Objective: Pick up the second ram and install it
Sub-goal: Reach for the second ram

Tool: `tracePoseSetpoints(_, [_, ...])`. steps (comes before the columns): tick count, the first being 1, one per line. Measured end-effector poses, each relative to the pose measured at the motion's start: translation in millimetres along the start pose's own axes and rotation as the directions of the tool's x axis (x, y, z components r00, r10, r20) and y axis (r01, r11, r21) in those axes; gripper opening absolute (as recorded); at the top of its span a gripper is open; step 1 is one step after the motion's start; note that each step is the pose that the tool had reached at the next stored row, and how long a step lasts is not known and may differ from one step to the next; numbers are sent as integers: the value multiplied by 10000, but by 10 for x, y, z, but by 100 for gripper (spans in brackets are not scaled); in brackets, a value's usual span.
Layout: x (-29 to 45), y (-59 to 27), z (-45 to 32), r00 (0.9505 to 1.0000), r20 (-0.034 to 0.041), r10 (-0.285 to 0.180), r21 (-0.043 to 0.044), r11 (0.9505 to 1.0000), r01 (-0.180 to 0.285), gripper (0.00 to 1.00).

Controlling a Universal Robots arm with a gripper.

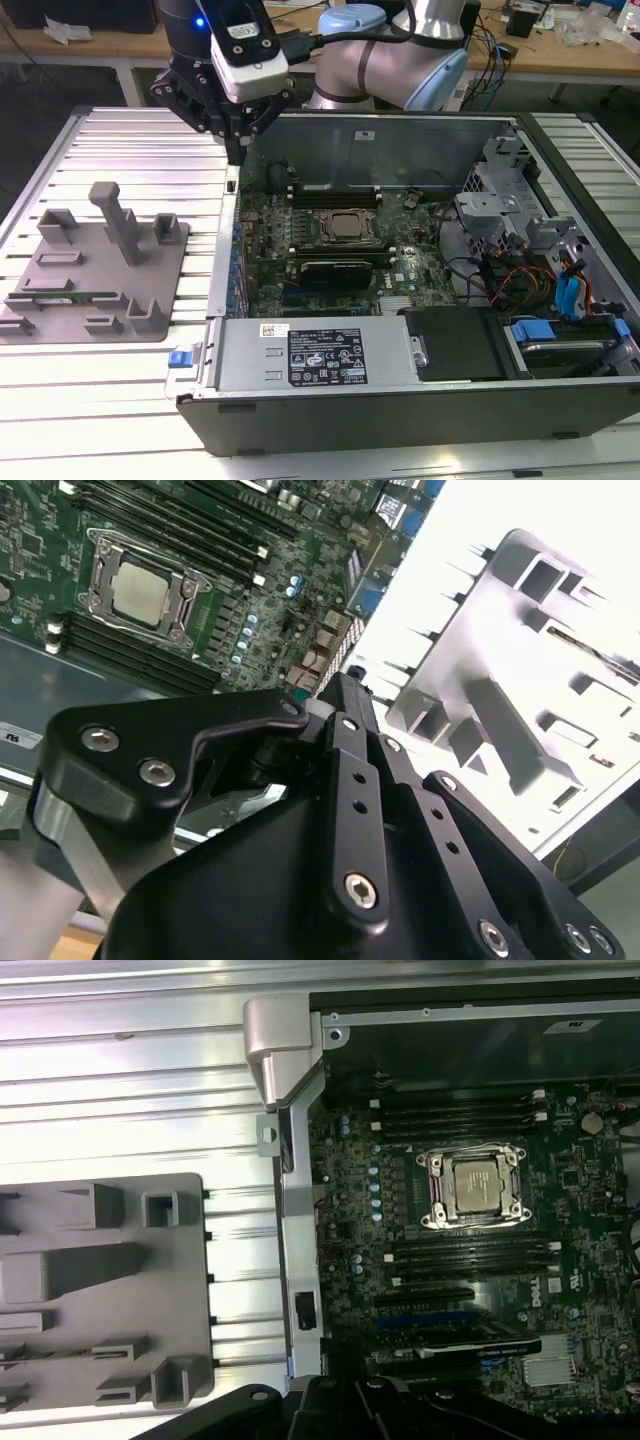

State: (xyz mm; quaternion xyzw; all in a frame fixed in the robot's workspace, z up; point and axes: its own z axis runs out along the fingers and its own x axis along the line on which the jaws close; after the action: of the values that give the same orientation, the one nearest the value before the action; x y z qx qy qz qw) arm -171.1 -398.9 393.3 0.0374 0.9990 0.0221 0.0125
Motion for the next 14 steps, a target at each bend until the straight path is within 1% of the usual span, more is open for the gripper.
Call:
tracePoseSetpoints(6, [100, -7, -3, 10000, 0, 1, 0, 10000, -1, 8])
tracePoseSetpoints(7, [123, -9, -3, 10000, 0, 0, 0, 10000, 0, 8])
tracePoseSetpoints(9, [201, -14, -5, 10000, 1, 0, 0, 10000, 0, 8])
tracePoseSetpoints(10, [225, -16, -6, 10000, 0, 1, -1, 10000, -1, 8])
tracePoseSetpoints(12, [252, -18, -7, 10000, 0, 1, 0, 10000, -1, 8])
tracePoseSetpoints(14, [305, -22, -8, 10000, 1, 0, 0, 10000, 0, 8])
